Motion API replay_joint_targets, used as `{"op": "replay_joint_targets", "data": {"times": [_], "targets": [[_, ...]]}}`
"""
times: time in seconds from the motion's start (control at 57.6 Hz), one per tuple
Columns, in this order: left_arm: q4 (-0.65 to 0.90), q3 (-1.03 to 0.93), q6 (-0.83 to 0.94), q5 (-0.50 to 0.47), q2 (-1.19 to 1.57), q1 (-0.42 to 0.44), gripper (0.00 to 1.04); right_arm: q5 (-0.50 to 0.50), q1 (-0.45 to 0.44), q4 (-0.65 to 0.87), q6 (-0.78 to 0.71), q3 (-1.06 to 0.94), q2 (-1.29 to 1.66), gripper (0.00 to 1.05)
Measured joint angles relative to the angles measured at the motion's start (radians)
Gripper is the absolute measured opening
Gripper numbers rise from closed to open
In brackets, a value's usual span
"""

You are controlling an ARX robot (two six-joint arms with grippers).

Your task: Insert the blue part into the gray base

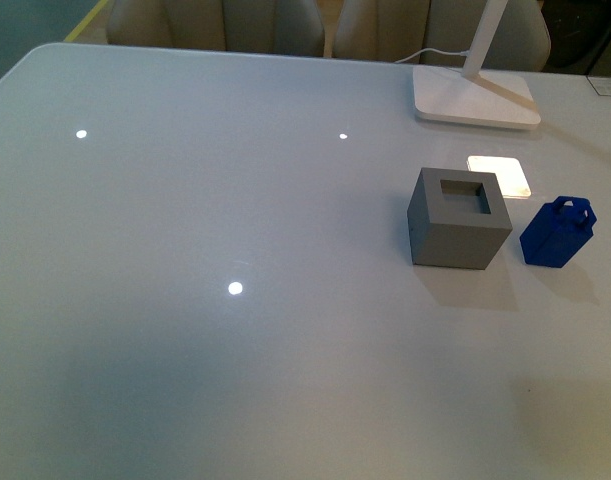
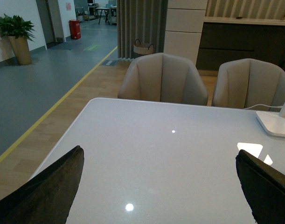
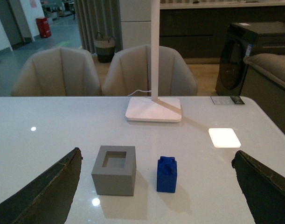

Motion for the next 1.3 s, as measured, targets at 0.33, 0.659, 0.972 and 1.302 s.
{"op": "replay_joint_targets", "data": {"times": [0.33,0.659,0.972,1.302], "targets": [[0.000,0.000,0.000,0.000,0.000,0.000,0.97,0.000,0.000,0.000,0.000,0.000,0.000,0.96],[0.000,0.000,0.000,0.000,0.000,0.000,0.97,0.000,0.000,0.000,0.000,0.000,0.000,0.96],[0.000,0.000,0.000,0.000,0.000,0.000,0.97,0.111,0.019,-0.139,0.001,0.120,0.355,0.96],[0.000,0.000,0.000,0.000,0.000,0.000,0.97,-0.053,-0.122,0.275,0.044,0.436,1.316,0.96]]}}
